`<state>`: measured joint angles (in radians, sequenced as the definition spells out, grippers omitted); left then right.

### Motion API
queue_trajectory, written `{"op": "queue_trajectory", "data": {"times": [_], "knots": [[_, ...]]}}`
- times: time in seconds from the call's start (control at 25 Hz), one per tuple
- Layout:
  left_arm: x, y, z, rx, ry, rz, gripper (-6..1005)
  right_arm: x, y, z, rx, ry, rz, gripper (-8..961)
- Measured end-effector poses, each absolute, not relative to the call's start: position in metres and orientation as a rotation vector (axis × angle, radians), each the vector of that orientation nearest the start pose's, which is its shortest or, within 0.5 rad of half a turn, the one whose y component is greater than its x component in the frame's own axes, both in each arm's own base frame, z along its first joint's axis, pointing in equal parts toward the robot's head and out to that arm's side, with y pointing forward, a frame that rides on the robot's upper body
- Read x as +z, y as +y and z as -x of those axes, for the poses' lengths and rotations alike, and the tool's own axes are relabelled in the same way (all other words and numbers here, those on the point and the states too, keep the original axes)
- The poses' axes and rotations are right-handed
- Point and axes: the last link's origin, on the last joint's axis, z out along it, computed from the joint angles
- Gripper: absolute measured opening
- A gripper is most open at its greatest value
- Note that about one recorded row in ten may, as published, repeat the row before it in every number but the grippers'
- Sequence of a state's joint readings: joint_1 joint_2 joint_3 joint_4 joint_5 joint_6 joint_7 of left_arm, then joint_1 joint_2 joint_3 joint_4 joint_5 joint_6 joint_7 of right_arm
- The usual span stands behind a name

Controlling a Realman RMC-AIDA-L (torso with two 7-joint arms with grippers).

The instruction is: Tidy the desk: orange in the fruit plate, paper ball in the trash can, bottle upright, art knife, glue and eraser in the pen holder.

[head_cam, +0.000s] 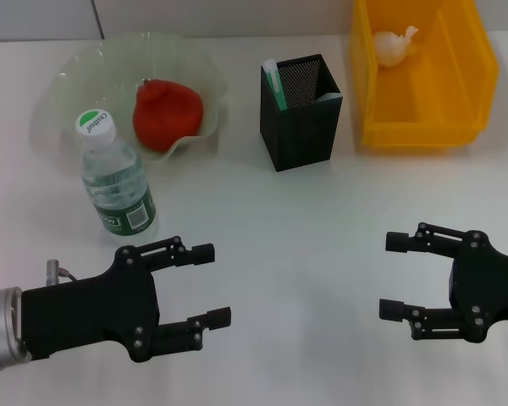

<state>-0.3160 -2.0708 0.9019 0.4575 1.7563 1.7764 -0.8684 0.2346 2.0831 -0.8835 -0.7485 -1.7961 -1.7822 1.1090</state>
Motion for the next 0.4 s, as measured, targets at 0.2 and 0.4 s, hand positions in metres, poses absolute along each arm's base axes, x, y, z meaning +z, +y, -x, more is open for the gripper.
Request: {"op": "queue_trajectory", "data": {"times": [0.2,0.4], "knots": [[-0.0302,0.2299,0.2842,-1.026,-0.261,2.780,738,0.0024,0.2374,-0.2882,0.873,0.349,2.792,835],[-0.0302,0.2299,0.2843,-1.026,-0.261,2.780,738,0.0022,0.2374,-0.2880,0.875,0.349,2.791,835]]}}
